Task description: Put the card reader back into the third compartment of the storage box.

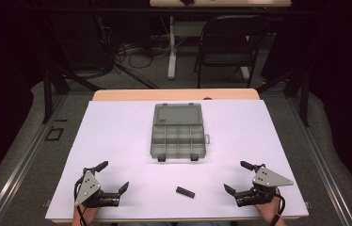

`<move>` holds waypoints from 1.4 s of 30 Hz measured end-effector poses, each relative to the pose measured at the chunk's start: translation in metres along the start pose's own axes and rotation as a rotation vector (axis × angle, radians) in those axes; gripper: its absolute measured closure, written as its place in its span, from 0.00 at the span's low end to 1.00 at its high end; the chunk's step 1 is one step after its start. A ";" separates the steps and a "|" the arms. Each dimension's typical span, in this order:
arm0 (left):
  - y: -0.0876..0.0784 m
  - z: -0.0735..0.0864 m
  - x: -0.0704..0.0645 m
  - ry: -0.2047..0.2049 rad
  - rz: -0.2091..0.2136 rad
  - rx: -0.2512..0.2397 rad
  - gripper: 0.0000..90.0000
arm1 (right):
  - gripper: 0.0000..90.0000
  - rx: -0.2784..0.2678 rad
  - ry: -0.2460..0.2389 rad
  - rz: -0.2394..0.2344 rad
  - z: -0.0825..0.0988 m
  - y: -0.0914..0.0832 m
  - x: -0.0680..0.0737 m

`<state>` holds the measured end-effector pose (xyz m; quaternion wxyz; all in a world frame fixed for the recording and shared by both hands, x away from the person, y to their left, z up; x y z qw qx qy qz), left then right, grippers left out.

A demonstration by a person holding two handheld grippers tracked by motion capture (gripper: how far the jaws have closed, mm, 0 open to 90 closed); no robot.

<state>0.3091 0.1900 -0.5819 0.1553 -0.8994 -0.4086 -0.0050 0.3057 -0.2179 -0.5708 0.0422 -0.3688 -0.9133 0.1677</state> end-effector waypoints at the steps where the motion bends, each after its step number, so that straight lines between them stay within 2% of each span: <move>1: 0.000 0.000 0.000 -0.001 0.000 0.000 0.00 | 0.00 0.000 0.001 0.000 0.000 0.000 0.000; 12: -0.001 -0.001 0.001 -0.006 -0.002 -0.001 0.00 | 0.00 0.011 -0.009 0.001 -0.006 0.003 0.004; 42: 0.002 -0.002 0.002 -0.014 0.011 -0.007 0.00 | 0.01 0.076 0.030 -0.083 -0.023 0.041 0.027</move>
Point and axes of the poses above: each handheld gripper's, and its own axes: y roughly forward along the jaws, z roughly out of its underside, x roughly to its left, the point moved 8 cm from there along y, roughly forward along the jaws, and after that the axes turned 1 degree about x, right-handed, at the moved point
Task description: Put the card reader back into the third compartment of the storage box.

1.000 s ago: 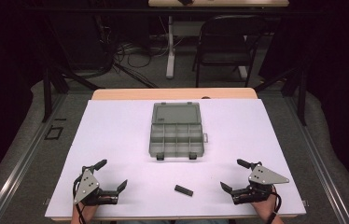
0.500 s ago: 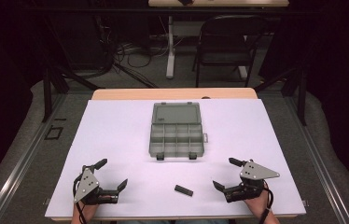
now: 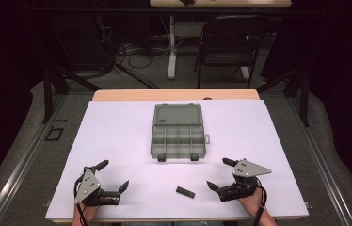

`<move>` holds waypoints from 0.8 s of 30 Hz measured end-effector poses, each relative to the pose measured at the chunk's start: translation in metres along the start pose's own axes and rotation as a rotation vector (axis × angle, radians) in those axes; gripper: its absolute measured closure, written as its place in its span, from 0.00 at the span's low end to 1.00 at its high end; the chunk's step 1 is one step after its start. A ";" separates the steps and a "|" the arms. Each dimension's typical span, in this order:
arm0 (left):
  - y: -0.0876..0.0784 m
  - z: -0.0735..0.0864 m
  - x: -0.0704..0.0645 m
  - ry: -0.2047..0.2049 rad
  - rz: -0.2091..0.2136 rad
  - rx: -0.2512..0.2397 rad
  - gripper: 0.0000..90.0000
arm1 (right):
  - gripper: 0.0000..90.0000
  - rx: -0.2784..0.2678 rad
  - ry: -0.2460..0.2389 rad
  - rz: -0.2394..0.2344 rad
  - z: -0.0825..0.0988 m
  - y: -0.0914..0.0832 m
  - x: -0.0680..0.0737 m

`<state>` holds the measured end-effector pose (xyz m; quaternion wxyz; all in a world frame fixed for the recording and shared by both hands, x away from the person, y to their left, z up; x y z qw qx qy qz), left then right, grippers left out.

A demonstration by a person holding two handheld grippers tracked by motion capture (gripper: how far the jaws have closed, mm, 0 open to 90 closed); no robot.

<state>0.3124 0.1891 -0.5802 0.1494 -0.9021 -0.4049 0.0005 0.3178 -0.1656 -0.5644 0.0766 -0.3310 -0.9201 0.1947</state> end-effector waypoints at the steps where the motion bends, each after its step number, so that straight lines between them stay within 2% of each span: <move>1: 0.000 0.000 0.000 0.003 0.001 0.000 0.00 | 0.01 0.001 0.003 -0.002 0.000 0.001 0.000; 11: 0.001 0.000 -0.001 0.008 0.005 0.002 0.00 | 0.01 0.024 -0.014 -0.029 -0.009 0.017 0.009; 12: 0.000 0.000 0.000 0.008 0.006 0.003 0.00 | 0.01 0.026 -0.029 -0.040 -0.011 0.020 0.012; 24: 0.002 0.000 -0.002 0.011 0.017 0.004 0.00 | 0.01 0.066 -0.058 -0.095 -0.016 0.045 0.031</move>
Point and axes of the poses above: each handheld gripper's, and its own axes: y roughly forward along the jaws, z roughly out of its underside, x roughly to its left, the point moved 8 cm from there along y, roughly forward along the jaws, and after that the axes turned 1 degree about x, right-handed, at the moved point
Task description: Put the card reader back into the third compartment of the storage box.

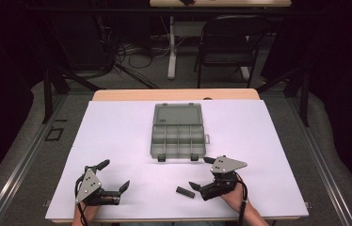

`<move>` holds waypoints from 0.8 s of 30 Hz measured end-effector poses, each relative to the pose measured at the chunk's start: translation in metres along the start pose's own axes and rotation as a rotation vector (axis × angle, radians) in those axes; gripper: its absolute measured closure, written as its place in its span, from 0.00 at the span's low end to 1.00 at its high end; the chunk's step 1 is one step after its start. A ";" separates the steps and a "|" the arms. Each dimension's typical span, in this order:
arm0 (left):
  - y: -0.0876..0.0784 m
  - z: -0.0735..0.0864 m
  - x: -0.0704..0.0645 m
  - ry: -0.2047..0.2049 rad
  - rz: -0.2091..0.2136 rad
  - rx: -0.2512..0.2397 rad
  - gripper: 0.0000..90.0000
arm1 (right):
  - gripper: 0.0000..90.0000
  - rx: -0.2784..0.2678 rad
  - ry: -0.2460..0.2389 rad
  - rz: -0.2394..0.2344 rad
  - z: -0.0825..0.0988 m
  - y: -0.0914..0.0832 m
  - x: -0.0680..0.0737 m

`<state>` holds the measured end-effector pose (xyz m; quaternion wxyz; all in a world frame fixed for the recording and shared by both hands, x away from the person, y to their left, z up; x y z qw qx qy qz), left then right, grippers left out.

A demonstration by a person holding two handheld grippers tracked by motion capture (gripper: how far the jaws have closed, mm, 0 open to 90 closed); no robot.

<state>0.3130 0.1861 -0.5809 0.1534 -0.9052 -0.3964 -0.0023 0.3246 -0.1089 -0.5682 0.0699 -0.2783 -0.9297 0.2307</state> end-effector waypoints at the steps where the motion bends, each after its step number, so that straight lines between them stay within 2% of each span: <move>1: 0.000 0.000 0.000 0.001 0.002 0.000 0.00 | 0.01 0.000 0.000 0.000 0.000 0.000 0.000; 11: 0.004 0.000 0.001 -0.002 0.004 0.007 0.00 | 0.01 0.008 0.018 -0.039 0.002 0.005 0.005; 24: 0.001 0.001 0.000 0.003 0.003 0.007 0.00 | 0.00 0.031 -0.005 -0.089 0.002 0.013 0.022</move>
Point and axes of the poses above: each handheld gripper's, and its own axes: y roughly forward along the jaws, z roughly out of its underside, x roughly to its left, the point moved 8 cm from there along y, roughly forward along the jaws, and after that the axes turned 1 degree about x, right-handed, at the moved point
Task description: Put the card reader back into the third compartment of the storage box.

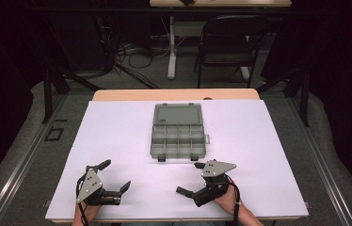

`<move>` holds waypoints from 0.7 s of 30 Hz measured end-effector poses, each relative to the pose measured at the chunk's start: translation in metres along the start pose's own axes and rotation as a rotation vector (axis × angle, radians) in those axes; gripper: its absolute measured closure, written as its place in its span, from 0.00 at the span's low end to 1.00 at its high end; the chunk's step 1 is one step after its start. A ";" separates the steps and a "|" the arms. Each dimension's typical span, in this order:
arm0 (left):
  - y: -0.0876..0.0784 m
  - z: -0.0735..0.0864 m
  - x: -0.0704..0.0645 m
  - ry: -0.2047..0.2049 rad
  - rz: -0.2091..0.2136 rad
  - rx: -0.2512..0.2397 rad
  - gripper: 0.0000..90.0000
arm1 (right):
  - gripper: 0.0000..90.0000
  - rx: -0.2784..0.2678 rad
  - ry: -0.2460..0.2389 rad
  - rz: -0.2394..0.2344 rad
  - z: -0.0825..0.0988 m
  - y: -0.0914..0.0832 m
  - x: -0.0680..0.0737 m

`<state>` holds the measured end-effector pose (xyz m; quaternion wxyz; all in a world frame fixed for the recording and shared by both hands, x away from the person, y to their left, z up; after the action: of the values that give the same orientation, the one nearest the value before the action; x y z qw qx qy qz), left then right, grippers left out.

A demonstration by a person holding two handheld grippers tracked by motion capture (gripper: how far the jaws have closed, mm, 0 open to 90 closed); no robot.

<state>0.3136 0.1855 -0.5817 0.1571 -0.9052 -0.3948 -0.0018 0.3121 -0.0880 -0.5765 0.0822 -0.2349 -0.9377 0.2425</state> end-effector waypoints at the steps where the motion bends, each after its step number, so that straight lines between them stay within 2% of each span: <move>1: 0.000 0.000 0.000 0.000 -0.001 0.002 0.00 | 0.00 0.000 0.001 0.000 0.000 0.000 0.001; 7: 0.001 0.001 0.000 0.003 -0.001 0.013 0.00 | 0.00 -0.005 0.000 -0.013 0.003 0.003 0.006; 13: -0.001 0.000 0.000 0.003 -0.005 0.003 0.00 | 0.00 0.005 -0.015 -0.021 0.006 0.008 0.012; 17: -0.001 0.000 0.001 0.004 -0.006 0.006 0.00 | 0.00 0.012 -0.019 -0.045 0.009 0.010 0.016; 21: 0.000 0.000 0.000 0.004 -0.005 0.008 0.00 | 0.04 0.026 -0.019 -0.043 0.012 0.011 0.016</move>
<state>0.3135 0.1860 -0.5818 0.1614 -0.9036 -0.3967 -0.0024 0.2993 -0.0765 -0.5920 0.0813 -0.2110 -0.9401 0.2549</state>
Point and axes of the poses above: each handheld gripper's, and its own axes: y roughly forward along the jaws, z roughly out of its underside, x roughly to its left, the point moved 8 cm from there along y, roughly forward along the jaws, and after that the axes turned 1 degree about x, right-handed, at the moved point
